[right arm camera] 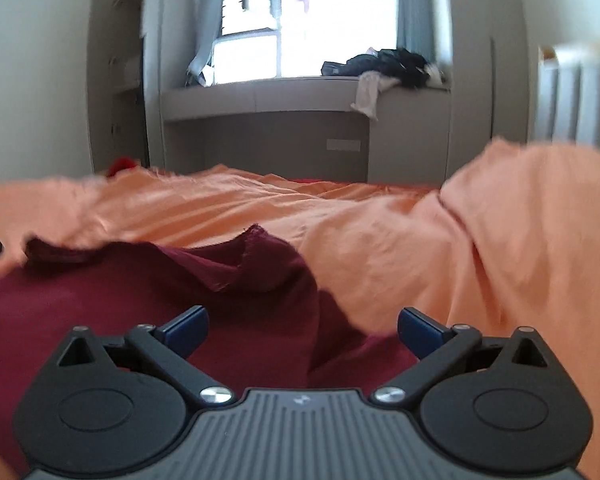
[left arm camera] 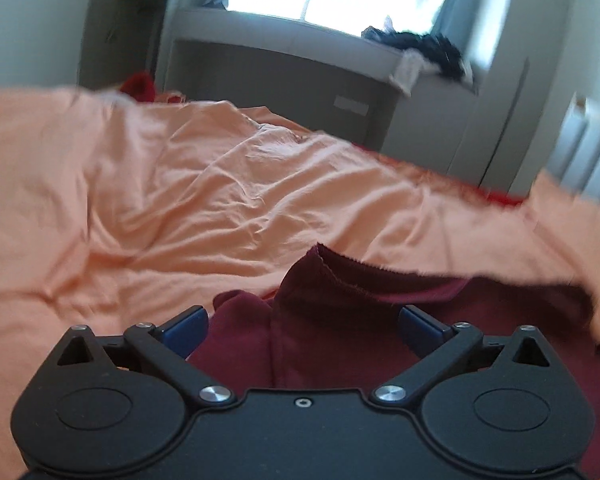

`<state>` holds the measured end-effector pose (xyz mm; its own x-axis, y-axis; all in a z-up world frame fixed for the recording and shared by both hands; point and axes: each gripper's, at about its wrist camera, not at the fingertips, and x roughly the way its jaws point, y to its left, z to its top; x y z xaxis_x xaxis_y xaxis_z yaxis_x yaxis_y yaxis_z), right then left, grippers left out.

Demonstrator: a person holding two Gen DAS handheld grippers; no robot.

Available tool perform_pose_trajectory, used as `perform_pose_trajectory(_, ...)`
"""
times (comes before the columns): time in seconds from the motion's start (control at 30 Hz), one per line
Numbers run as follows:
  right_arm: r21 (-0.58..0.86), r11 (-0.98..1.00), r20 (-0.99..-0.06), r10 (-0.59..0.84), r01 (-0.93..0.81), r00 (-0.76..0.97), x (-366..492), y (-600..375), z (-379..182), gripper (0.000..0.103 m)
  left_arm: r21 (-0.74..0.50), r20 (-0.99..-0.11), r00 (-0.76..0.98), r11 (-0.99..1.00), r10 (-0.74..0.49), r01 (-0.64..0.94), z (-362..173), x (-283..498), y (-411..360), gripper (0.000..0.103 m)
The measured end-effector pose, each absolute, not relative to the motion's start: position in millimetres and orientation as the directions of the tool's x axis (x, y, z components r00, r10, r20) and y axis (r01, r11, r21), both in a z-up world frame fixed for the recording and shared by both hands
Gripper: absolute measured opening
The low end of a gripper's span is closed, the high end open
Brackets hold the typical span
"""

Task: Fold small clothes
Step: 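Fold the hem over the shirt body with both grippers and release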

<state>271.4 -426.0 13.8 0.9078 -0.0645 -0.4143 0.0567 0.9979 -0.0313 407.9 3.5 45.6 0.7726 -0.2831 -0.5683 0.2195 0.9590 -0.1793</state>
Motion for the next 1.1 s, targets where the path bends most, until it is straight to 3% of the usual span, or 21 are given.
perform_pose_trajectory(0.07, -0.065, 0.997, -0.428, -0.061, 0.037, 0.902, 289.9, -423.5, 15.0, 0.099, -0.075, -0.603, 0.767, 0.972, -0.221, 0.221, 41.2, 417.5, -8.5, 0.102)
perform_pose_trajectory(0.17, -0.071, 0.997, -0.451, -0.069, 0.042, 0.890, 312.5, -425.4, 17.7, 0.084, 0.003, -0.651, 0.746, 0.983, -0.139, 0.186, 31.8, 440.0, -16.4, 0.098)
perform_pose_trajectory(0.37, 0.020, 0.979, -0.451, -0.174, 0.205, 0.875, 334.4, -458.2, 19.8, 0.089, -0.080, -0.675, 0.732, 0.995, -0.093, 0.053, 28.1, 484.5, 3.8, 0.100)
perform_pose_trajectory(0.53, 0.012, 0.958, -0.464, -0.247, 0.285, 0.851, 299.2, -471.5, 15.3, 0.090, -0.221, -0.744, 0.645, 0.975, -0.175, 0.009, 18.3, 513.3, 18.0, 0.095)
perform_pose_trajectory(0.7, 0.104, 0.960, -0.389, -0.201, 0.259, 0.899, 218.4, -471.5, 17.8, 0.103, -0.313, -0.682, 0.697, 0.950, -0.221, -0.005, 36.0, 481.4, 26.2, 0.099)
perform_pose_trajectory(0.9, 0.197, 0.965, -0.264, -0.117, 0.173, 0.957, 147.3, -442.7, 3.8, 0.103, -0.233, -0.513, 0.844, 0.972, -0.159, 0.042, 55.7, 398.9, 14.5, 0.102)
perform_pose_trajectory(1.1, 0.171, 0.980, -0.210, -0.062, 0.099, 0.976, 118.8, -415.8, -12.4, 0.103, -0.203, -0.478, 0.854, 0.972, -0.203, 0.117, 64.1, 316.6, 3.6, 0.102)
